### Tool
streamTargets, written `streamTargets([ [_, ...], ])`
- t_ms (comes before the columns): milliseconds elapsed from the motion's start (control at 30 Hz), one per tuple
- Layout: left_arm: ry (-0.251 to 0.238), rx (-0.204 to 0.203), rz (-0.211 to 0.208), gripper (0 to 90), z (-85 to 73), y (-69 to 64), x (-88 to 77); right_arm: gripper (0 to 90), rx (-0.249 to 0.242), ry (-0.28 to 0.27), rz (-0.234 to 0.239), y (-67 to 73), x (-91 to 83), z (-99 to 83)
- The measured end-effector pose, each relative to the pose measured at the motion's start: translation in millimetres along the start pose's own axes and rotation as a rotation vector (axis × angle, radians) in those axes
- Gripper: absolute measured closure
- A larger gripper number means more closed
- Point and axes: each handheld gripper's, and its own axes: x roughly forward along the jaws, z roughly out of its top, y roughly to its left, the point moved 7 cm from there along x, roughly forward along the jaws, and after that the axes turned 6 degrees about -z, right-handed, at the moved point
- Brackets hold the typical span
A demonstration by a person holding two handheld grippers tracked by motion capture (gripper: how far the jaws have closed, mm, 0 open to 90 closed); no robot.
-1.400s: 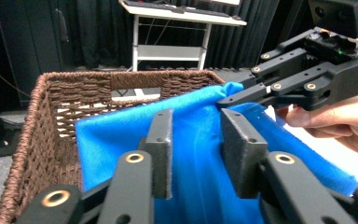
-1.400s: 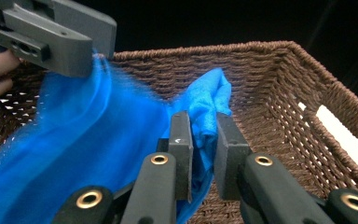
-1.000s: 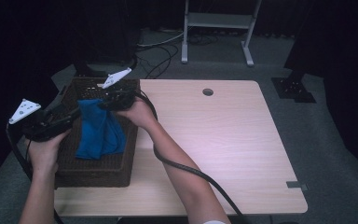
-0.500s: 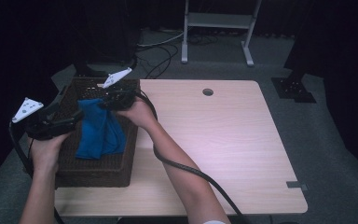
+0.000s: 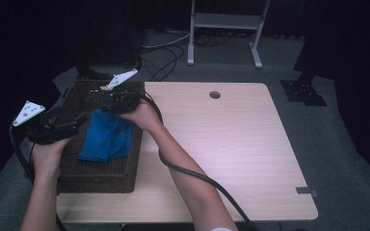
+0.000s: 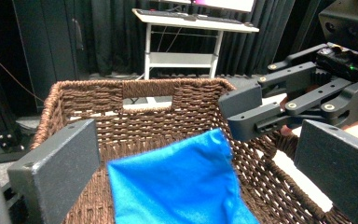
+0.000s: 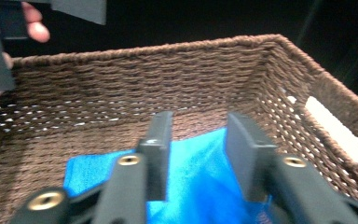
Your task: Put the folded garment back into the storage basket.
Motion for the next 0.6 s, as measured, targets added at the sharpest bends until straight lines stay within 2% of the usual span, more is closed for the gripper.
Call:
streamTargets([
  [133, -0.002, 0.002, 0.0, 0.0, 0.1, -0.1, 0.2, 46.9, 0.011, 0.004, -0.026, -3.3, 0.7, -1.4],
  [267, -0.004, 0.002, -0.002, 0.0, 0.1, 0.0, 0.5, 35.5, 0.025, 0.001, -0.029, -5.7, 1.0, -2.3],
  [333, -0.007, 0.004, -0.001, 0.0, 0.3, 0.0, 0.4, 27.1, 0.025, -0.001, -0.03, -6.1, 1.0, -2.3],
  [467, -0.007, 0.004, -0.002, 0.0, 0.2, -0.1, 0.8, 3.7, 0.032, 0.023, -0.039, -7.9, 3.9, -4.0],
  [600, -0.007, 0.007, -0.001, 0.0, 0.1, -0.7, 1.1, 0.0, 0.047, 0.024, -0.034, -9.2, 4.2, -5.0],
])
